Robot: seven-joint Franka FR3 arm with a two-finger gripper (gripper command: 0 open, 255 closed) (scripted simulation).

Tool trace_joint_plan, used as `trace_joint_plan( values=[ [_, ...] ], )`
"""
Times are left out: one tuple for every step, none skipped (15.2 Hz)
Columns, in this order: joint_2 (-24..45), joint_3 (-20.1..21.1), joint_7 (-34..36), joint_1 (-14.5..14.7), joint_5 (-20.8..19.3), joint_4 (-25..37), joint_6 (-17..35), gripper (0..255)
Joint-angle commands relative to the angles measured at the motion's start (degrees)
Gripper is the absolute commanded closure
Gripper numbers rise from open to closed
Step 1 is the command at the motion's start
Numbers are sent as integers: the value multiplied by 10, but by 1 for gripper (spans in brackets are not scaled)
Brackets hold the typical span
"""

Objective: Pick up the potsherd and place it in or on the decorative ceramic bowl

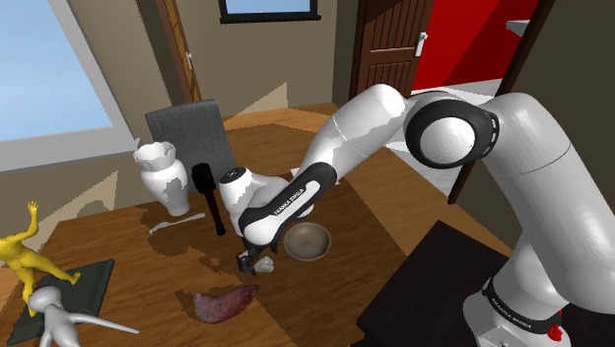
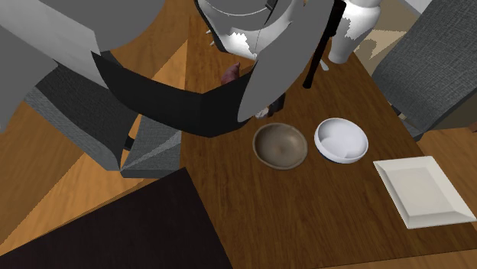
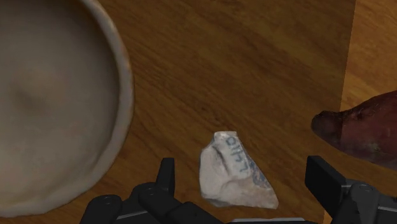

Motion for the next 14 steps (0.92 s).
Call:
trace_joint_plan(
  values=[
    [0,0,0,0,0,0,0,0],
    [0,0,0,0,0,0,0,255],
    [0,0,0,0,0,0,0,255],
    [0,0,0,0,0,0,0,255],
    [0,0,0,0,0,0,0,255],
    [0,0,0,0,0,0,0,255],
    [0,0,0,0,0,0,0,255],
    [0,0,0,0,0,0,0,255],
    [0,0,0,0,0,1,-1,255],
    [0,0,0,0,0,1,-1,255],
    [0,0,0,0,0,0,0,255],
    [-6,1,0,-1,1,-2,-4,255],
    [-12,3,-1,-2,3,-3,-8,255],
    [-17,4,-2,-3,4,-4,-13,255]
  ],
)
